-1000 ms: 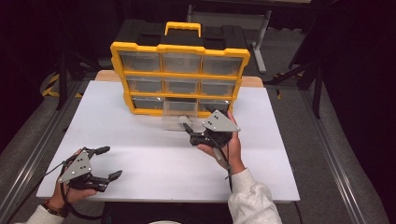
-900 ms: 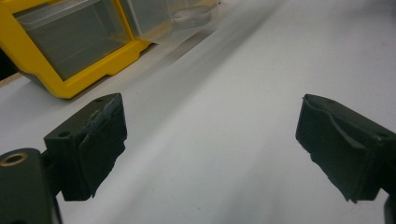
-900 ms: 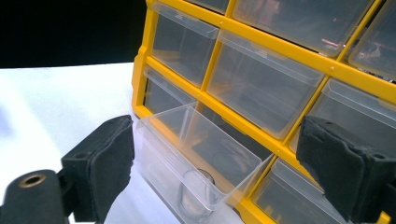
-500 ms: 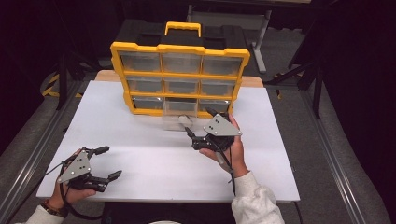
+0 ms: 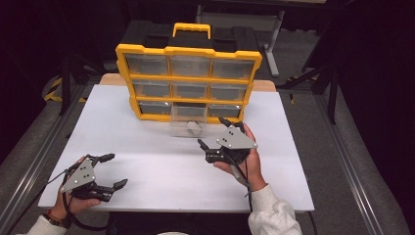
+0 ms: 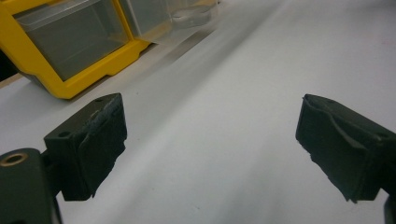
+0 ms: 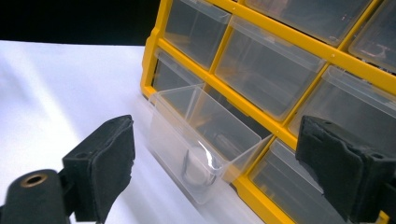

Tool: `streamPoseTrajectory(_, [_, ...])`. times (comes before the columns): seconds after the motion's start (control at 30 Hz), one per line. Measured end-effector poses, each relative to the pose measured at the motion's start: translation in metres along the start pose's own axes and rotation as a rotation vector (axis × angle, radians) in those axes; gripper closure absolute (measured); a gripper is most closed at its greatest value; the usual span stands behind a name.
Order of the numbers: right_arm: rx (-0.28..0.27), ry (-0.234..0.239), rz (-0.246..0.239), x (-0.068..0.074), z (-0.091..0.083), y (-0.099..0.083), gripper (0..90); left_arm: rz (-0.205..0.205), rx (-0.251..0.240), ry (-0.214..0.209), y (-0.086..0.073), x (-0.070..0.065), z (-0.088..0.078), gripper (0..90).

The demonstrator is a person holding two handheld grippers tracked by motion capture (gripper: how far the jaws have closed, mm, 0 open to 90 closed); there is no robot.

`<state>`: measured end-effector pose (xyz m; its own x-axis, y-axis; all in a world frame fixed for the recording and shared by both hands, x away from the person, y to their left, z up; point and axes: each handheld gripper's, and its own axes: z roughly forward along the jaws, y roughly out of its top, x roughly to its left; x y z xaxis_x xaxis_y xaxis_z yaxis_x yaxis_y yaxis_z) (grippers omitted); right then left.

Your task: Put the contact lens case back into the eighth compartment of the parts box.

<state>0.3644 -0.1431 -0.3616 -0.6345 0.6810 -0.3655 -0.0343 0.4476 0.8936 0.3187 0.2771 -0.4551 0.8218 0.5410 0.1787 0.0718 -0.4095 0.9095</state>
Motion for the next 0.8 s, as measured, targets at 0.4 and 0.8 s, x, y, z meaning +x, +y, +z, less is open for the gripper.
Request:
streamPoseTrajectory(0.4, [0.015,-0.003,-0.024,0.001,-0.011,-0.007,12.9,0.002,0.002,-0.002,0.0,0.0,0.0,9.9])
streamPoseTrajectory(0.8, [0.039,-0.001,-0.038,0.002,-0.023,-0.017,12.8,0.003,0.007,-0.001,0.0,-0.001,0.001,9.9])
